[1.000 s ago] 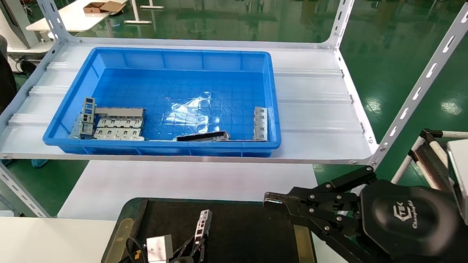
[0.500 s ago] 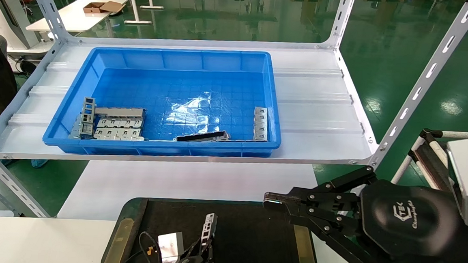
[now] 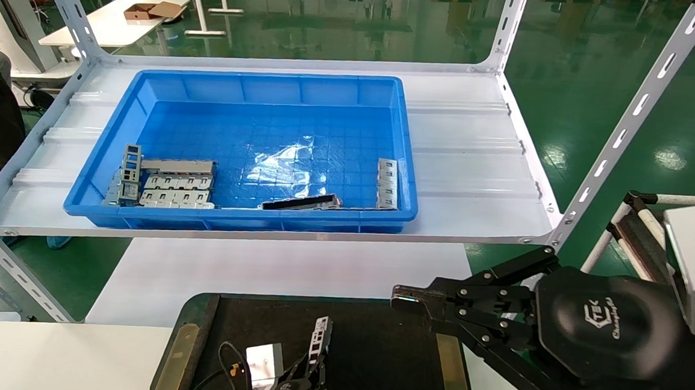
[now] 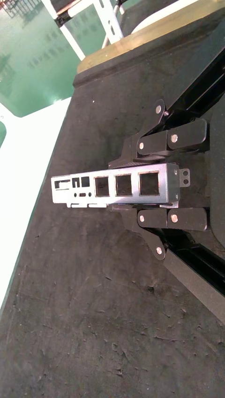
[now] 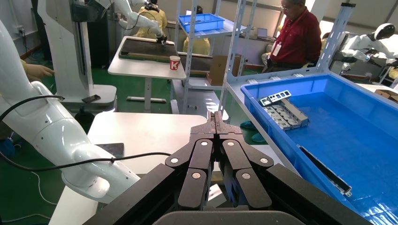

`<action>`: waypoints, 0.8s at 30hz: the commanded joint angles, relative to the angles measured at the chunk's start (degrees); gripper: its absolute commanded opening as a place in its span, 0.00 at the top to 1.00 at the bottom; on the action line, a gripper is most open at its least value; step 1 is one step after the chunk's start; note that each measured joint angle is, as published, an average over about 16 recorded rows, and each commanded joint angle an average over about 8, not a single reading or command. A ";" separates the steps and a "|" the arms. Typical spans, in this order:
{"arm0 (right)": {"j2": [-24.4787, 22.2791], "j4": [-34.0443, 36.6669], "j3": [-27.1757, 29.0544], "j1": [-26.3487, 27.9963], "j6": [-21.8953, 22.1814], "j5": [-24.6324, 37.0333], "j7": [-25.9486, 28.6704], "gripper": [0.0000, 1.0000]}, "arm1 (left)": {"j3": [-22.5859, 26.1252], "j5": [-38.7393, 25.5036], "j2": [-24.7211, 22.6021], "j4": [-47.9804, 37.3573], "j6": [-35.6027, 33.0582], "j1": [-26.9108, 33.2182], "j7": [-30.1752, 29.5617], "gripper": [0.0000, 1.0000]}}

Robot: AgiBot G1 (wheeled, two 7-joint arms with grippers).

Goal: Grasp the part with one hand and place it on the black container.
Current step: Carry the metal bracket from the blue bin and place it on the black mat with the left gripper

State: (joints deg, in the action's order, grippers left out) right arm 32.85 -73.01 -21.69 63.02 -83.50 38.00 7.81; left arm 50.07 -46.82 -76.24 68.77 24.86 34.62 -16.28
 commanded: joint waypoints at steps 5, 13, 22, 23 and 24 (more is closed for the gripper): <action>0.00 0.00 0.00 0.00 0.00 0.00 0.00 1.00 | 0.05 -1.57 -0.27 -1.40 -0.79 0.11 -1.54 1.00; 0.00 0.00 -0.01 0.00 0.00 -0.01 0.00 1.00 | 0.65 -3.06 -0.55 -2.76 -0.49 0.35 -3.70 1.00; -0.01 0.00 -0.01 0.00 0.01 -0.01 -0.01 0.37 | 1.94 -3.76 -0.60 -3.68 0.35 0.73 -5.98 0.64; -0.01 0.00 -0.01 0.00 0.01 -0.01 -0.01 0.27 | 2.10 -3.82 -0.59 -3.77 0.44 0.77 -6.21 0.51; -0.01 0.00 -0.01 0.00 0.01 -0.01 -0.01 0.18 | 2.26 -3.86 -0.58 -3.85 0.52 0.82 -6.43 0.40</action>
State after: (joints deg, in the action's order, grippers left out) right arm 32.85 -73.01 -21.71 63.02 -83.49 37.99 7.80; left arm 52.33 -50.66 -76.80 64.94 25.31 35.47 -22.65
